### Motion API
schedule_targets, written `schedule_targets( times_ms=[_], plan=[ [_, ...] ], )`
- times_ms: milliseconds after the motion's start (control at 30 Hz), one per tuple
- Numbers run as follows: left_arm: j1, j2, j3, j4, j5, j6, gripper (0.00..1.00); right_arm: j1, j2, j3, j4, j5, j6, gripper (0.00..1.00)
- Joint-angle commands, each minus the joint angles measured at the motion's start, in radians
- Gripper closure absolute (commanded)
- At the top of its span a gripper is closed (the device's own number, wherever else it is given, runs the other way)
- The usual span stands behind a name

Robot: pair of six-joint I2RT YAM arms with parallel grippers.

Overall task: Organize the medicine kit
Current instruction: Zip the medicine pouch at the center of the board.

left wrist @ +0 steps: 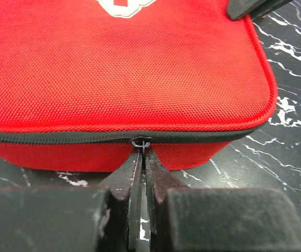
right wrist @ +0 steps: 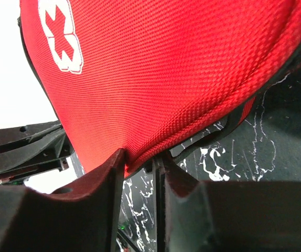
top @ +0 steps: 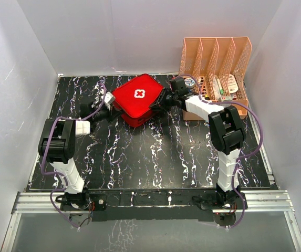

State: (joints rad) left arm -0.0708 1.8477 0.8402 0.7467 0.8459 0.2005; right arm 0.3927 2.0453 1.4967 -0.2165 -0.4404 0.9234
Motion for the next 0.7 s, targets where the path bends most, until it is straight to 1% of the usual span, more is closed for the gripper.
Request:
schedule_targets(
  times_ms=[0, 167, 333, 500, 667],
  plan=[
    [-0.063, -0.106, 0.010, -0.041, 0.138, 0.063, 1.00, 0.006, 0.001, 0.037, -0.045, -0.027, -0.066, 0.72],
    [-0.111, -0.138, -0.022, -0.061, 0.152, 0.052, 1.00, 0.006, -0.045, 0.014, -0.072, -0.032, -0.067, 0.69],
    [-0.151, -0.140, -0.027, -0.055, 0.145, 0.037, 1.00, 0.006, -0.082, -0.035, -0.063, -0.035, -0.067, 0.67],
    [-0.188, -0.124, -0.011, -0.036, 0.124, 0.026, 1.00, 0.012, -0.084, -0.038, -0.073, -0.049, -0.061, 0.65],
    [-0.218, -0.073, 0.027, 0.004, 0.068, -0.005, 1.00, 0.027, -0.108, -0.064, -0.085, -0.051, -0.056, 0.64]
  ],
)
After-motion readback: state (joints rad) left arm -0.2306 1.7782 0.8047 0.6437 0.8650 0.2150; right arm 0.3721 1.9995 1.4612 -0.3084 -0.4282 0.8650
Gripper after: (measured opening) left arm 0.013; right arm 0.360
